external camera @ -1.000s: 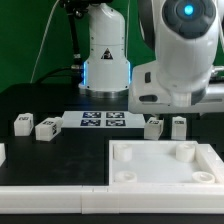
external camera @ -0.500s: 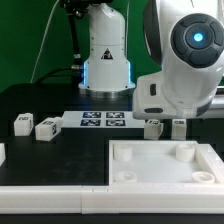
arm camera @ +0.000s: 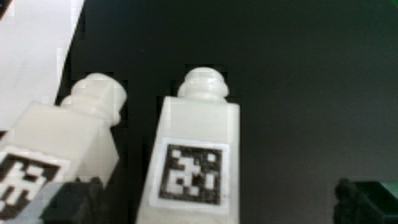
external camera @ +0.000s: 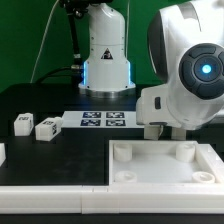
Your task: Assemble one leg
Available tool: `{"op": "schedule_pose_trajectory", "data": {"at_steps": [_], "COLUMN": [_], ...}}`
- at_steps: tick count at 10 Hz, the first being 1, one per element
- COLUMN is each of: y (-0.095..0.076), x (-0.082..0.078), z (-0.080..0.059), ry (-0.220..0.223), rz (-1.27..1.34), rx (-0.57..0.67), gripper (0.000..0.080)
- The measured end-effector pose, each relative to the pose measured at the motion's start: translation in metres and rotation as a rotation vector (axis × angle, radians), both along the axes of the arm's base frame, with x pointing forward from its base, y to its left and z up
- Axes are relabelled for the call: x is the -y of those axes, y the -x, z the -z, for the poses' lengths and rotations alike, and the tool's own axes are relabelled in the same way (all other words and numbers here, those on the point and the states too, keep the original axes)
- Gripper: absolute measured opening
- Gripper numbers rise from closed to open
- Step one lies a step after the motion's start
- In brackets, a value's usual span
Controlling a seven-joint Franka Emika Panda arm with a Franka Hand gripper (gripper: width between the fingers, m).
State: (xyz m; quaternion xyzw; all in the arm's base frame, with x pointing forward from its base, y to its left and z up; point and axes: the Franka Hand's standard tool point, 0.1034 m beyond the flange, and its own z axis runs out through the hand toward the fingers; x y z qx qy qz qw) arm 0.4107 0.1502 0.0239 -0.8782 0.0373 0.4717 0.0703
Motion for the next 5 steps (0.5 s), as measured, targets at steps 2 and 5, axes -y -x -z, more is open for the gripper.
{"op": "schedule_pose_trajectory", "data": {"at_steps": [2,5], "y": [0.0025,0.0064], "x": [0.0,-0.0005], "z": [0.0013,0.0085], "ry": [0.001,0.003], "rz": [-0.001,0.0], "rx": [-0.006,-0.009], "gripper": [0.0649,0.0649]}}
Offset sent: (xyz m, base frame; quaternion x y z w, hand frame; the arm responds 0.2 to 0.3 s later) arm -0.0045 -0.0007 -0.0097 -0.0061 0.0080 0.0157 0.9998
